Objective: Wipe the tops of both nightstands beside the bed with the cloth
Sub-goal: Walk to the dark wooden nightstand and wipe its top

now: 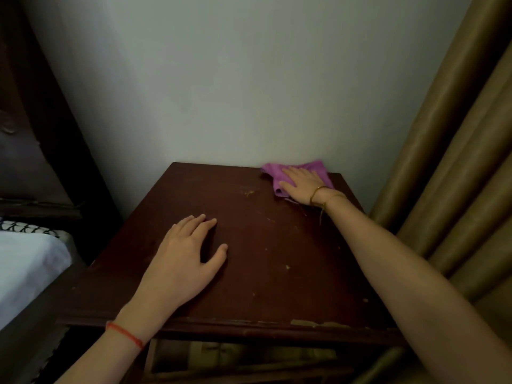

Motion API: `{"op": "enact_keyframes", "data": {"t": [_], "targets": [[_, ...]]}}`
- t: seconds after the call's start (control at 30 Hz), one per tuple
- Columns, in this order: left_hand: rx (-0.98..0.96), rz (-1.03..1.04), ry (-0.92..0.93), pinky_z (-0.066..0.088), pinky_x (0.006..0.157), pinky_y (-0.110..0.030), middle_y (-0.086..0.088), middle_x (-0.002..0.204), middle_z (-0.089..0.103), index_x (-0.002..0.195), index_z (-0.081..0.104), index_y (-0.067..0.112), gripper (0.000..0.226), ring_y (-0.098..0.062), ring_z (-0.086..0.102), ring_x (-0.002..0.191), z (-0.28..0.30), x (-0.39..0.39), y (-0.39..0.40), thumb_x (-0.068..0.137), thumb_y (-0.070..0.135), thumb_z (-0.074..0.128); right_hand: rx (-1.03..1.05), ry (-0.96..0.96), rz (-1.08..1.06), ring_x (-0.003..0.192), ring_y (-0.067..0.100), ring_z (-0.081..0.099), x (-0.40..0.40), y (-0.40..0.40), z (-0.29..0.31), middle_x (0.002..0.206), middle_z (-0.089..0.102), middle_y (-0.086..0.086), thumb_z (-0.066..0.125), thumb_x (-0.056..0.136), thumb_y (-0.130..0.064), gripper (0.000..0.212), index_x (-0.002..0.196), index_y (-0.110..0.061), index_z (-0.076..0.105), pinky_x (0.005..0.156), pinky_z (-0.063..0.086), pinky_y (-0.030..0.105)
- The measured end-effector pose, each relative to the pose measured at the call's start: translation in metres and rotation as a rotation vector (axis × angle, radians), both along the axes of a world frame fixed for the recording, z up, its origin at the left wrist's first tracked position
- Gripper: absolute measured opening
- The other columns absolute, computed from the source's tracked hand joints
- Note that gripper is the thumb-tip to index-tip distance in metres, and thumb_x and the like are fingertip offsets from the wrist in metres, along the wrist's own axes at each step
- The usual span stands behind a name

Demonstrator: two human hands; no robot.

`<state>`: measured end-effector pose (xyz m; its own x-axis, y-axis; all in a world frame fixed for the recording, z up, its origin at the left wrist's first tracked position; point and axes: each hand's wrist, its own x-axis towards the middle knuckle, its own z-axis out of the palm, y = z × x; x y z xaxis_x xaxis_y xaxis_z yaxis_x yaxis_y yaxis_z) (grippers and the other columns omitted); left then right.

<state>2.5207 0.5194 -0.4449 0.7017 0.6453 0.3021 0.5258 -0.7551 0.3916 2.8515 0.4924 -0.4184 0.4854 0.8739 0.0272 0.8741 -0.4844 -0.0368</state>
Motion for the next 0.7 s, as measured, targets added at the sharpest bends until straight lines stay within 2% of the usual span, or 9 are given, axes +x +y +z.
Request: {"op": "enact_keyframes", "data": {"t": [0.13, 0.23, 0.33, 0.4, 0.57, 0.63, 0.7], "targets": [[-0.01, -0.001, -0.007, 0.021, 0.119, -0.037, 0.002, 0.15, 0.042, 0.142, 0.047, 0.027, 0.083, -0.016, 0.029, 0.142, 0.002, -0.001, 0.001, 0.075, 0.071, 0.027, 0.004, 0.024, 0.222, 0.145, 0.018, 0.013, -0.035, -0.014, -0.004, 0.158, 0.014, -0.003, 0.027, 0.099, -0.051, 0.06, 0.151, -0.025, 0.014, 0.119, 0.006, 0.037], [-0.017, -0.002, 0.0, 0.019, 0.12, -0.036, 0.002, 0.151, 0.04, 0.143, 0.046, 0.026, 0.075, -0.016, 0.028, 0.143, 0.003, -0.001, -0.001, 0.081, 0.067, 0.036, 0.003, 0.028, 0.119, 0.145, 0.018, 0.015, 0.002, -0.04, -0.001, 0.158, 0.016, 0.0, 0.031, 0.098, -0.051, 0.062, 0.151, -0.022, 0.017, 0.118, 0.008, 0.031], [-0.011, -0.002, 0.007, 0.019, 0.12, -0.037, 0.001, 0.152, 0.039, 0.144, 0.044, 0.026, 0.065, -0.017, 0.026, 0.143, 0.003, 0.0, -0.001, 0.089, 0.06, 0.047, -0.05, -0.003, -0.105, 0.146, 0.021, 0.013, 0.03, -0.064, 0.001, 0.159, 0.012, 0.002, 0.025, 0.098, -0.053, 0.063, 0.151, -0.024, 0.012, 0.118, 0.008, 0.035], [-0.009, 0.006, 0.012, 0.02, 0.12, -0.037, 0.001, 0.152, 0.039, 0.144, 0.044, 0.025, 0.062, -0.018, 0.027, 0.143, 0.003, 0.0, 0.0, 0.09, 0.056, 0.05, -0.046, -0.009, -0.068, 0.146, 0.021, 0.012, 0.015, -0.068, 0.0, 0.159, 0.011, 0.001, 0.022, 0.098, -0.053, 0.062, 0.152, -0.024, 0.01, 0.119, 0.007, 0.038], [-0.014, 0.005, 0.014, 0.019, 0.12, -0.037, 0.0, 0.152, 0.039, 0.144, 0.044, 0.025, 0.061, -0.018, 0.026, 0.144, 0.002, 0.0, -0.001, 0.091, 0.053, 0.051, 0.003, 0.04, 0.3, 0.145, 0.011, 0.008, -0.063, -0.094, -0.003, 0.158, 0.009, -0.01, 0.02, 0.094, -0.06, 0.065, 0.151, -0.03, 0.009, 0.119, 0.003, 0.036], [-0.014, 0.005, 0.014, 0.018, 0.12, -0.037, -0.001, 0.153, 0.038, 0.144, 0.044, 0.025, 0.061, -0.019, 0.026, 0.144, 0.004, -0.001, -0.002, 0.091, 0.053, 0.05, -0.012, 0.059, 0.305, 0.145, 0.01, 0.008, -0.06, -0.105, -0.001, 0.158, 0.009, -0.009, 0.019, 0.093, -0.061, 0.066, 0.151, -0.03, 0.01, 0.119, 0.003, 0.037], [-0.017, 0.002, 0.025, 0.018, 0.12, -0.035, 0.0, 0.153, 0.037, 0.145, 0.043, 0.025, 0.061, -0.018, 0.025, 0.144, 0.005, -0.001, -0.002, 0.092, 0.055, 0.049, -0.033, 0.045, 0.17, 0.146, 0.014, 0.009, -0.045, -0.112, 0.002, 0.159, 0.009, -0.005, 0.02, 0.096, -0.056, 0.063, 0.151, -0.028, 0.01, 0.119, 0.002, 0.035]]}}
